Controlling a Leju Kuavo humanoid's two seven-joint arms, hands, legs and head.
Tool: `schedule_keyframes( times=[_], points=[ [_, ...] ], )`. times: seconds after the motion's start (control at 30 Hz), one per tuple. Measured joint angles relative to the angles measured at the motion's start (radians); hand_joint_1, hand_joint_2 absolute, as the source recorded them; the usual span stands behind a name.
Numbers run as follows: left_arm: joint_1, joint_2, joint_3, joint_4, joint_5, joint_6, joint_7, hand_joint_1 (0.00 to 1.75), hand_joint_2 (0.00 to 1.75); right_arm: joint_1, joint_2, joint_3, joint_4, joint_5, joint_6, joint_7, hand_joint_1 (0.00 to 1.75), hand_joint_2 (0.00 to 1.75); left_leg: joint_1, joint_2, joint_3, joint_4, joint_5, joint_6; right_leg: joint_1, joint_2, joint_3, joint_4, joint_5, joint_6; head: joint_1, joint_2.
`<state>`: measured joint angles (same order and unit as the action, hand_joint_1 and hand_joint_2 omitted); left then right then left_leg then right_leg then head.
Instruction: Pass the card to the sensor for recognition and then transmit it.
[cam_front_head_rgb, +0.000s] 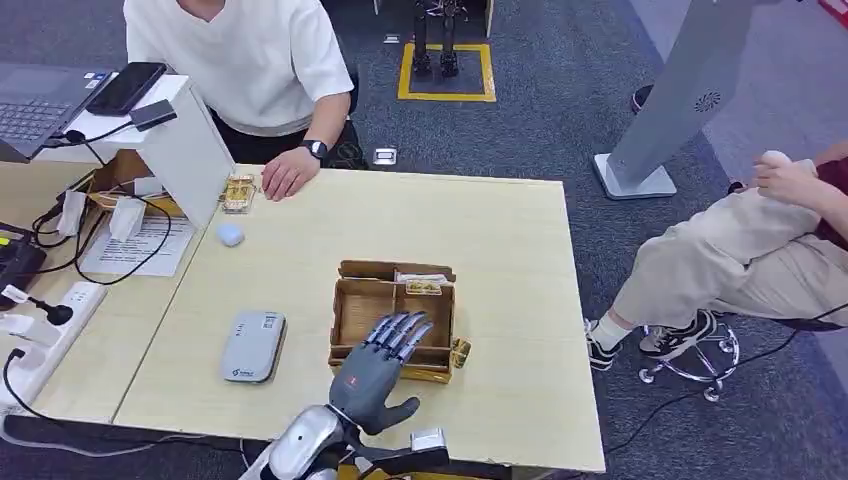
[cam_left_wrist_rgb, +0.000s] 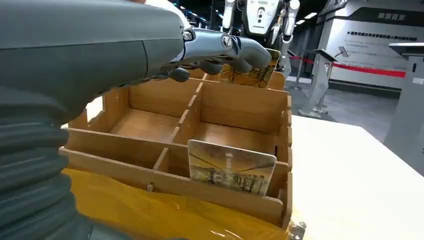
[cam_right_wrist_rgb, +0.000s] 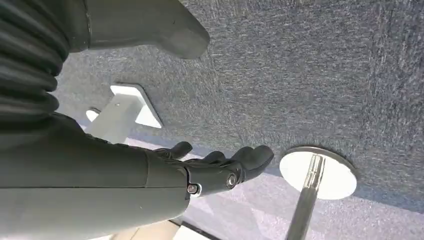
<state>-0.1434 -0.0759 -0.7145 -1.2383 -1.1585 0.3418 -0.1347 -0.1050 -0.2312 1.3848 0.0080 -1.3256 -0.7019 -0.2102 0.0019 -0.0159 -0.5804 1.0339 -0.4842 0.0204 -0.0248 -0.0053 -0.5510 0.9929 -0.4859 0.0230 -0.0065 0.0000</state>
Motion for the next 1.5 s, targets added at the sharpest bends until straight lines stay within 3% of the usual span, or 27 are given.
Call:
schedule_keyframes(
  times=[0.43, 1.17, 1.2, 1.27, 1.3, 1.4, 1.47, 1.5],
  points=[
    [-0.033, -0.05, -0.001, 0.045, 0.052, -0.027, 0.009, 0.0, 1.75, -0.011, 0.006, 0.016, 0.0, 0.015, 0.0, 0.005, 0.0, 1.75, 0.0, 0.0, 0.0, 0.0, 0.0, 0.0, 0.0, 0.0, 0.0, 0.0, 0.0, 0.0, 0.0, 0.0],
    [-0.057, -0.068, -0.001, 0.148, 0.031, -0.031, 0.042, 0.0, 1.75, -0.02, 0.014, 0.027, 0.0, 0.033, 0.0, 0.021, 0.0, 1.75, 0.0, 0.0, 0.0, 0.0, 0.0, 0.0, 0.0, 0.0, 0.0, 0.0, 0.0, 0.0, 0.0, 0.0],
    [-0.058, -0.071, -0.001, 0.151, 0.034, -0.03, 0.042, 0.12, 1.75, -0.021, 0.015, 0.027, 0.0, 0.033, 0.0, 0.021, 0.0, 1.75, 0.0, 0.0, 0.0, 0.0, 0.0, 0.0, 0.0, 0.0, 0.0, 0.0, 0.0, 0.0, 0.0, 0.0],
    [-0.062, -0.074, -0.001, 0.157, 0.04, -0.028, 0.04, 0.7, 1.75, -0.023, 0.016, 0.028, 0.0, 0.033, 0.0, 0.021, 0.0, 1.75, 0.0, 0.0, 0.0, 0.0, 0.0, 0.0, 0.0, 0.0, 0.0, 0.0, 0.0, 0.0, 0.0, 0.0],
    [-0.064, -0.076, -0.001, 0.161, 0.051, -0.026, 0.032, 1.33, 1.75, -0.024, 0.016, 0.029, 0.0, 0.035, 0.0, 0.021, 0.0, 1.75, 0.0, 0.0, 0.0, 0.0, 0.0, 0.0, 0.0, 0.0, 0.0, 0.0, 0.0, 0.0, 0.0, 0.0],
    [-0.068, -0.081, 0.0, 0.17, 0.084, -0.016, 0.012, 1.62, 1.75, -0.026, 0.018, 0.034, 0.0, 0.038, 0.0, 0.021, 0.0, 1.75, 0.0, 0.0, 0.0, 0.0, 0.0, 0.0, 0.0, 0.0, 0.0, 0.0, 0.0, 0.0, 0.0, 0.0],
    [-0.07, -0.083, 0.0, 0.176, 0.087, -0.013, 0.011, 1.64, 1.75, -0.028, 0.018, 0.038, 0.0, 0.038, 0.0, 0.021, 0.0, 1.75, 0.0, 0.0, 0.0, 0.0, 0.0, 0.0, 0.0, 0.0, 0.0, 0.0, 0.0, 0.0, 0.0, 0.0],
    [-0.07, -0.083, 0.0, 0.179, 0.088, -0.008, 0.011, 1.75, 1.75, -0.028, 0.019, 0.04, 0.0, 0.038, 0.0, 0.021, 0.0, 1.75, 0.0, 0.0, 0.0, 0.0, 0.0, 0.0, 0.0, 0.0, 0.0, 0.0, 0.0, 0.0, 0.0, 0.0]
  ],
)
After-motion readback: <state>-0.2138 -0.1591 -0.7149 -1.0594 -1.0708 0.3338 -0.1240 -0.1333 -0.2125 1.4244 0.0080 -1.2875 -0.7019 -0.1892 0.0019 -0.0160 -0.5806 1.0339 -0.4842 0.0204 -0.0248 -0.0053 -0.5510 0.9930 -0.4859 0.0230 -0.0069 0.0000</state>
